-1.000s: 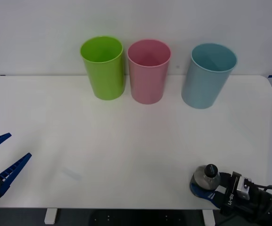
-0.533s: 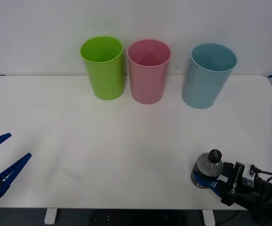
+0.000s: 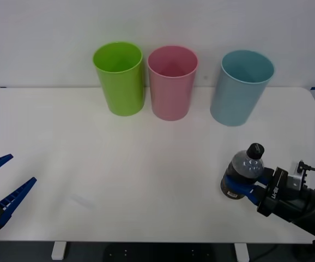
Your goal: Grasp the object on the table and drop it into the matching bin: aluminum can to the light blue bin, PET bottle to the pink bin.
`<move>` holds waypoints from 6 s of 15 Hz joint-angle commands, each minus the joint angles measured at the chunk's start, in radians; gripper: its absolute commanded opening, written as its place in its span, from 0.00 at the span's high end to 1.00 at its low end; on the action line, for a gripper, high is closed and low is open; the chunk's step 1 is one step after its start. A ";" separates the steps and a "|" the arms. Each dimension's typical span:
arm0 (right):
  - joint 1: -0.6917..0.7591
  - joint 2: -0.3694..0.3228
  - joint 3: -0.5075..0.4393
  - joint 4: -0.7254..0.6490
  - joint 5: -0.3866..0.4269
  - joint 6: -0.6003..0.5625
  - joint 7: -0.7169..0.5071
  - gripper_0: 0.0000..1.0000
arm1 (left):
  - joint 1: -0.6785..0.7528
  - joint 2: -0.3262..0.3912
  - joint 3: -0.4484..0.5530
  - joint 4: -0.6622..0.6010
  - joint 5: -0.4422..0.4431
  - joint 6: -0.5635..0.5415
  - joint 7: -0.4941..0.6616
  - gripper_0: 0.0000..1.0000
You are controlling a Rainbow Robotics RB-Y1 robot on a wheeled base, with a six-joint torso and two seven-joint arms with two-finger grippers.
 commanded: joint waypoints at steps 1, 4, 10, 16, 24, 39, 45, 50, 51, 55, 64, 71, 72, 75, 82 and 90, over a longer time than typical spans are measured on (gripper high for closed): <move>0.000 -0.005 -0.001 -0.088 -0.001 0.063 -0.090 1.00 | 0.000 0.000 0.000 0.000 0.000 0.000 0.000 0.00; 0.000 -0.009 0.000 -0.211 0.001 0.151 -0.208 1.00 | 0.000 0.000 0.000 0.000 0.000 0.000 0.000 0.00; -0.061 -0.011 0.000 -0.332 0.002 0.275 -0.383 1.00 | 0.000 0.000 0.000 0.000 0.000 0.000 0.000 0.00; -0.208 -0.037 0.016 -0.332 0.071 0.378 -0.426 1.00 | 0.000 0.000 0.000 0.000 0.000 0.000 0.000 0.00; -0.458 -0.144 0.275 -0.286 0.073 0.758 -0.475 1.00 | 0.000 0.000 0.000 0.000 0.000 0.000 0.000 0.00; -1.001 0.093 0.382 0.404 0.147 0.849 -0.454 1.00 | 0.000 0.000 0.000 0.000 0.000 0.000 0.000 0.00; -1.027 0.143 0.438 0.425 0.147 1.024 -0.451 1.00 | 0.000 0.000 0.000 0.000 0.000 0.000 0.000 0.00; -1.027 0.138 0.436 0.424 0.147 1.022 -0.448 0.24 | 0.000 0.000 0.000 0.000 0.000 0.000 0.000 0.00; -1.029 0.138 0.436 0.424 0.148 1.022 -0.446 0.00 | 0.000 0.000 0.000 0.000 0.000 0.000 0.000 0.00; -1.027 0.138 0.436 0.424 0.148 1.022 -0.442 0.00 | 0.000 0.000 0.000 0.000 0.000 0.000 0.000 0.00; -0.860 0.055 0.430 0.172 0.148 1.019 -0.446 0.00 | 0.000 0.000 0.000 0.000 0.000 0.000 0.000 0.00; -0.662 -0.083 0.375 -0.058 0.136 0.892 -0.440 0.00 | 0.000 0.000 0.000 0.000 0.000 0.000 0.000 0.00; -0.630 -0.104 0.350 -0.087 0.136 0.844 -0.435 0.00 | 0.000 0.000 0.000 0.000 0.000 0.000 0.000 0.00; -0.532 -0.143 0.270 -0.147 0.134 0.724 -0.419 0.00 | 0.000 0.000 0.000 0.000 0.000 0.000 0.000 0.00; -0.294 -0.226 0.135 -0.268 0.130 0.585 -0.313 0.00 | 0.000 0.000 0.000 0.000 0.000 0.000 0.000 0.00; -0.090 -0.241 -0.075 -0.266 0.128 0.260 -0.211 0.00 | 0.000 0.000 0.000 0.000 0.000 0.000 0.000 0.00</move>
